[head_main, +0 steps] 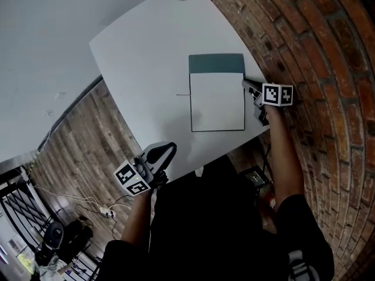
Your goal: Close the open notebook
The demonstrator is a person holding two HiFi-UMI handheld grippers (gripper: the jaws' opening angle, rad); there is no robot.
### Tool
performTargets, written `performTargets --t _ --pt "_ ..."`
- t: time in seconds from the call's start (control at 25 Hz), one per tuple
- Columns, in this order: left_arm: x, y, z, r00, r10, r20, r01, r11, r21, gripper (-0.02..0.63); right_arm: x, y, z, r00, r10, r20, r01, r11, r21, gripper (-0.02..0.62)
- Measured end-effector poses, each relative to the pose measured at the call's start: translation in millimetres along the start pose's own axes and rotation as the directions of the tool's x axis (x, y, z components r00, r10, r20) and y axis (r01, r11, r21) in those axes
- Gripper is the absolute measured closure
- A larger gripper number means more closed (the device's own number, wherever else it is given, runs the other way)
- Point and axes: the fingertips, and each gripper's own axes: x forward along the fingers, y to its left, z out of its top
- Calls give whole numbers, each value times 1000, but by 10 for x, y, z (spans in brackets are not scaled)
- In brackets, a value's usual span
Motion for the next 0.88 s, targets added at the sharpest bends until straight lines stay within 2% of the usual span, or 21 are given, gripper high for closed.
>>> performTargets --t 0.2,0.44,0.64,0.76,0.8,0.88 --pt "12 -7 -1 1000 -5 -4 5 1000 -2 591 -100 87 8 999 40 34 -39 999 -29 560" --pt "68 -30 31 1000 -17 -1 17 1000 4 590 -258 255 -18 995 72 65 -61 985 -162 560" --pt "65 -57 9 1000 -26 -3 26 1000 0 589 -387 372 -95 991 87 98 -56 958 -281 560" --pt "50 -60 -2 1000 -24 -2 24 1000 -3 590 -452 440 -186 991 81 108 -33 921 -389 560" --pt "46 -62 -2 1000 -24 -3 24 1000 -3 589 -462 470 -244 992 79 97 -28 897 -442 560" --pt "40 -76 9 1000 -26 -1 26 1000 -2 589 -451 533 -430 997 59 47 -23 826 -564 575"
